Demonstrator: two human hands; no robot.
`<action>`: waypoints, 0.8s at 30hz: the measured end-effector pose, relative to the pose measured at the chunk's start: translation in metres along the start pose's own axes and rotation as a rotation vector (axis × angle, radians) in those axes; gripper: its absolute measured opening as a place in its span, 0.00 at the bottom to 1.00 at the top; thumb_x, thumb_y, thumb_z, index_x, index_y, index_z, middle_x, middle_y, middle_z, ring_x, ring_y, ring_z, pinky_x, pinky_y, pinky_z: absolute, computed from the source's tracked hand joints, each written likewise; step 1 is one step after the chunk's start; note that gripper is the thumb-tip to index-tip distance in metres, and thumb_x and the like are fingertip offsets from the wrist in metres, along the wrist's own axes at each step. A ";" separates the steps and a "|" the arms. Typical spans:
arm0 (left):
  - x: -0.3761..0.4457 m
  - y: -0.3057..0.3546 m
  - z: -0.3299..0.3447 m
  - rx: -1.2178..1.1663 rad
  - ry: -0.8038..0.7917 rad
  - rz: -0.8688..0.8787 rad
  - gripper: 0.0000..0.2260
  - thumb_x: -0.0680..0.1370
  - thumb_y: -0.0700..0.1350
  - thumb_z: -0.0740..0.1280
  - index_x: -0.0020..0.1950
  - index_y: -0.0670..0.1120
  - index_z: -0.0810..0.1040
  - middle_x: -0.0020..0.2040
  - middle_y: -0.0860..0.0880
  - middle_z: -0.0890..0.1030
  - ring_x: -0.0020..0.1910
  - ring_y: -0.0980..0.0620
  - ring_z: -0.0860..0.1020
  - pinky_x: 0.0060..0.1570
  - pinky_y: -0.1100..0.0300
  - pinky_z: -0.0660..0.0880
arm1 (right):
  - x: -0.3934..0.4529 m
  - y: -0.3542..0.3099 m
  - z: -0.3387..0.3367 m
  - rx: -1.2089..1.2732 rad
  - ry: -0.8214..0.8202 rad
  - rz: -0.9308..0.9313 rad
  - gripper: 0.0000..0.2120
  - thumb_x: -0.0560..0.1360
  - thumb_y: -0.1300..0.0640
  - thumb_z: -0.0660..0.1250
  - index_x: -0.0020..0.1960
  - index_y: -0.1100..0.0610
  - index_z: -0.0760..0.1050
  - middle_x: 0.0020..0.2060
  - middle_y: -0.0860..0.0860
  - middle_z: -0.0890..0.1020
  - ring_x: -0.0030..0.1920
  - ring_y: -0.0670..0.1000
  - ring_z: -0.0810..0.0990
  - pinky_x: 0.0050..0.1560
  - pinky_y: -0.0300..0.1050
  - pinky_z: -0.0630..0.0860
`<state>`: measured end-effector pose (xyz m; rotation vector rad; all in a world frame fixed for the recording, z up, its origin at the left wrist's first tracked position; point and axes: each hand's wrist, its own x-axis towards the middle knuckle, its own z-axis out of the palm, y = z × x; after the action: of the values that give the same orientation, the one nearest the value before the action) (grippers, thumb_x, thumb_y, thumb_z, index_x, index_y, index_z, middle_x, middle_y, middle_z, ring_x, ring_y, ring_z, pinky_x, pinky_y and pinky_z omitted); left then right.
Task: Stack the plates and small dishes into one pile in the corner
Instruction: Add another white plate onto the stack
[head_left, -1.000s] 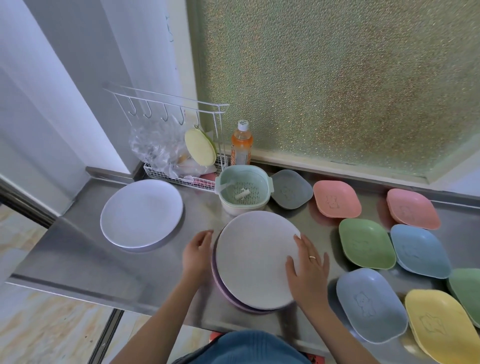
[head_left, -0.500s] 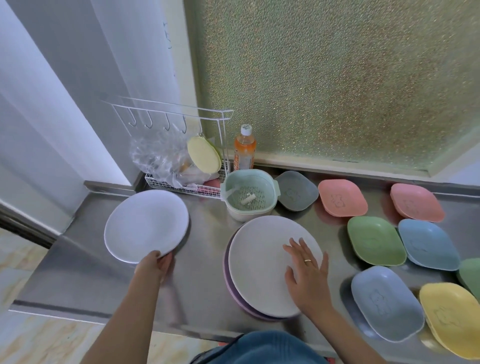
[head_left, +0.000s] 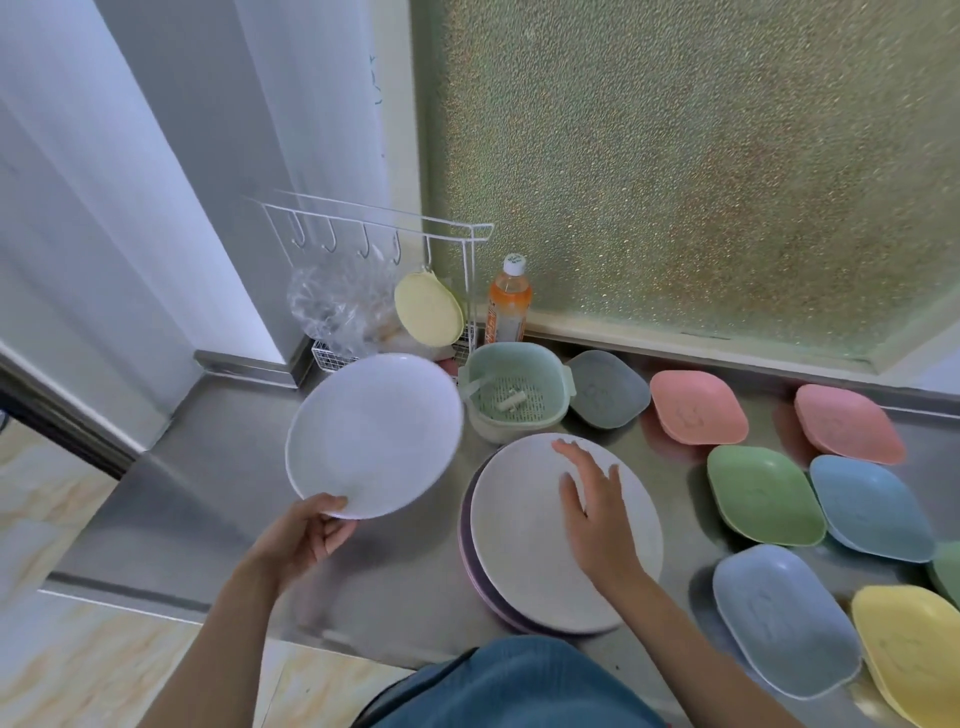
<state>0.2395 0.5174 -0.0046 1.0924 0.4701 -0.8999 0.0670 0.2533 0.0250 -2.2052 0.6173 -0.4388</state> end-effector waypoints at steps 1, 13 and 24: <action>-0.005 -0.001 0.005 0.082 -0.021 -0.021 0.11 0.65 0.32 0.67 0.46 0.39 0.74 0.29 0.47 0.83 0.26 0.54 0.81 0.26 0.63 0.79 | 0.001 -0.002 0.001 0.081 -0.020 0.044 0.16 0.81 0.59 0.55 0.66 0.48 0.68 0.61 0.34 0.70 0.66 0.39 0.67 0.74 0.58 0.49; -0.011 -0.022 0.069 0.636 -0.373 -0.001 0.31 0.58 0.44 0.75 0.61 0.47 0.73 0.48 0.42 0.84 0.42 0.43 0.83 0.41 0.52 0.82 | -0.016 0.020 -0.015 0.107 0.136 0.291 0.20 0.79 0.62 0.55 0.71 0.54 0.67 0.60 0.48 0.76 0.57 0.46 0.72 0.60 0.42 0.67; -0.007 -0.065 0.116 1.215 -0.274 0.302 0.28 0.75 0.39 0.66 0.71 0.47 0.58 0.41 0.46 0.76 0.30 0.50 0.75 0.26 0.64 0.71 | -0.037 0.077 -0.027 0.026 0.194 0.450 0.22 0.80 0.64 0.54 0.72 0.53 0.64 0.74 0.55 0.62 0.73 0.59 0.61 0.71 0.54 0.58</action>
<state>0.1714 0.4035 0.0124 2.0120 -0.5700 -1.0392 0.0013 0.2139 -0.0209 -1.9337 1.1727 -0.4193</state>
